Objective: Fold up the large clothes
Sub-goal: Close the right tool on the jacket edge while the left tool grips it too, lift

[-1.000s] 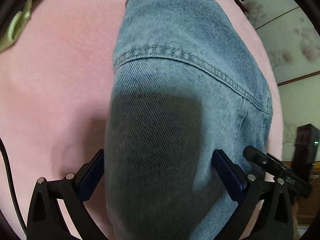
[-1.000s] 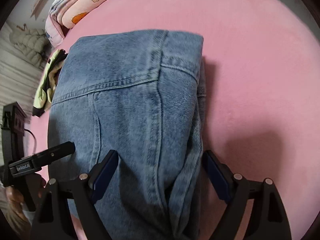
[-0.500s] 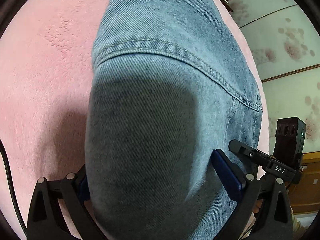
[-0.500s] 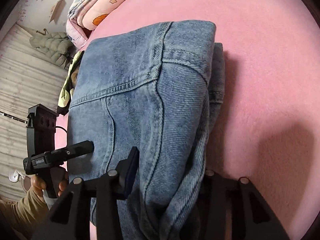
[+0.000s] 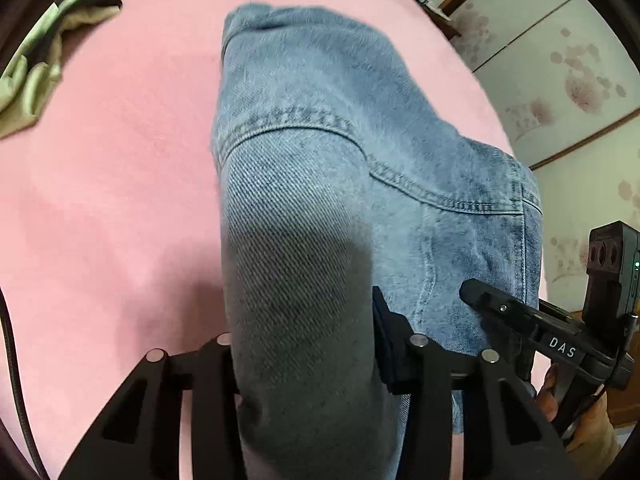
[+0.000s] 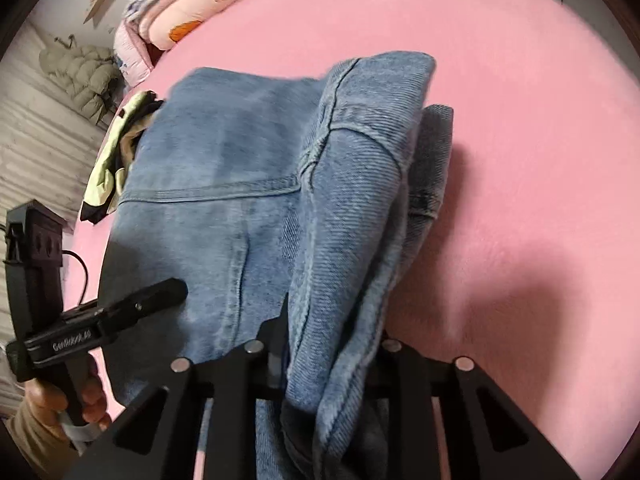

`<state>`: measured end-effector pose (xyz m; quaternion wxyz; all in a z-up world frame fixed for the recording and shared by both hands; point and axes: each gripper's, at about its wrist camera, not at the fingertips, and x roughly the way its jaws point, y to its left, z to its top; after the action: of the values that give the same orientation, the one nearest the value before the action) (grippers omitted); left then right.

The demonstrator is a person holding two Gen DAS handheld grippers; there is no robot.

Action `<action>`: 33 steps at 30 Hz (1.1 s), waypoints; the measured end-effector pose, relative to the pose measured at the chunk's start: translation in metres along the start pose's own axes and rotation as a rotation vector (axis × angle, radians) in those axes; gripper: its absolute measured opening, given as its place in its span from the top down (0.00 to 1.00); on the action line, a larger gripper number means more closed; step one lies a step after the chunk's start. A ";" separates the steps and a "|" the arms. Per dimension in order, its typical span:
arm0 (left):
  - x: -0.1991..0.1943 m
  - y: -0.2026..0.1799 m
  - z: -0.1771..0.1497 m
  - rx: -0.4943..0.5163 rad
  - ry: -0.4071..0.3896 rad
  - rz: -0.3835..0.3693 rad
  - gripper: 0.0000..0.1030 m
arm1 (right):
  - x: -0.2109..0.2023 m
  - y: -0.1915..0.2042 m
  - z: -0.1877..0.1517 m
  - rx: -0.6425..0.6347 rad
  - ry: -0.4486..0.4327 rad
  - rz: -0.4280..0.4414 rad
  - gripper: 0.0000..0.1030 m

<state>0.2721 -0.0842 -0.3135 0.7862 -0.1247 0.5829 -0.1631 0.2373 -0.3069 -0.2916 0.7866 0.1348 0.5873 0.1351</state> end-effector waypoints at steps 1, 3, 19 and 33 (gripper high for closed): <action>-0.011 -0.003 -0.007 0.027 -0.011 0.014 0.61 | -0.007 0.007 -0.004 -0.008 -0.004 -0.010 0.80; -0.038 0.002 -0.018 0.064 -0.020 0.018 0.61 | -0.024 0.027 -0.019 -0.017 -0.010 -0.011 0.80; -0.287 0.205 0.044 0.065 -0.188 0.063 0.62 | -0.048 0.290 0.029 -0.145 -0.120 0.166 0.81; -0.197 0.423 0.266 0.051 -0.214 0.138 0.57 | 0.177 0.443 0.243 -0.174 -0.141 0.190 0.80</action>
<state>0.5208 0.3840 -0.2276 0.8562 -0.0808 0.4985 -0.1091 0.4946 0.1561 -0.2178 0.8182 0.1302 0.5014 0.2494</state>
